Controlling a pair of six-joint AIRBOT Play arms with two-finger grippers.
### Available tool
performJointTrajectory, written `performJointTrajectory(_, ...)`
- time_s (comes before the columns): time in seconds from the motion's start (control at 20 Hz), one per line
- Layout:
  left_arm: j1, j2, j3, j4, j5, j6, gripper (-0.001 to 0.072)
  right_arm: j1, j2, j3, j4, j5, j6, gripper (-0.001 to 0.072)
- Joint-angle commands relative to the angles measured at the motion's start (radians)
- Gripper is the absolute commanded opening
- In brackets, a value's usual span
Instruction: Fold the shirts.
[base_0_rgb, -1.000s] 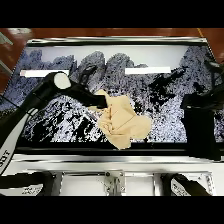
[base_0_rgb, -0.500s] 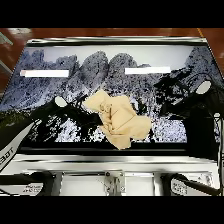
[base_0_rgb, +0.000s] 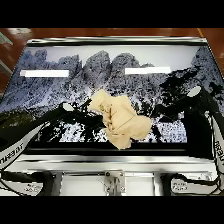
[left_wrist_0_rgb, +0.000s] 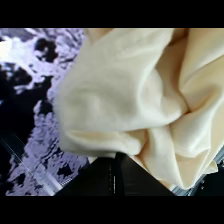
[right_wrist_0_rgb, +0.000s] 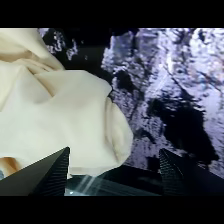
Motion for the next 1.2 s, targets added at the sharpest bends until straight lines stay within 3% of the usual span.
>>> performJointTrajectory(0.0,0.019,0.021,-0.001,-0.018,0.011,0.033,0.004,0.019,-0.034,-0.056,0.111,-0.016,-0.067,0.0673)
performJointTrajectory(0.15,0.043,0.056,-0.001,-0.018,0.011,0.052,0.0039,0.099,-0.055,-0.107,0.106,-0.078,-0.089,0.0672)
performJointTrajectory(0.2,0.049,0.068,-0.001,-0.018,0.011,0.055,0.0039,0.129,-0.063,-0.11,0.106,-0.109,-0.09,0.062)
performJointTrajectory(0.25,0.055,0.084,-0.001,-0.018,0.012,0.06,0.0039,0.156,-0.064,-0.109,0.103,-0.141,-0.088,0.0286)
performJointTrajectory(0.3,0.063,0.108,0.0,-0.014,0.016,0.068,0.0038,0.168,-0.057,-0.108,0.108,-0.162,-0.066,0.0082)
performJointTrajectory(0.4,0.082,0.18,0.03,0.091,0.018,0.071,0.0036,0.167,-0.021,-0.075,0.127,-0.156,-0.085,0.0067)
performJointTrajectory(0.5,0.098,0.286,0.106,0.293,0.011,-0.021,0.0035,0.164,0.061,0.007,0.087,-0.126,-0.149,0.0066)
performJointTrajectory(0.6,0.122,0.425,0.248,0.431,-0.01,-0.051,0.0035,0.164,0.192,0.141,0.072,-0.113,-0.211,0.0067)
performJointTrajectory(0.8,0.155,0.63,0.64,0.447,0.038,-0.045,0.0037,0.167,0.454,0.494,0.075,-0.23,-0.216,0.0067)
performJointTrajectory(0.95,0.153,0.706,0.912,0.446,0.069,-0.047,0.0037,0.167,0.6,0.693,0.05,-0.39,-0.123,0.0067)
performJointTrajectory(1.15,0.153,0.756,0.978,0.448,0.003,-0.082,0.0037,0.167,0.686,0.771,0.079,-0.336,0.0,0.0067)
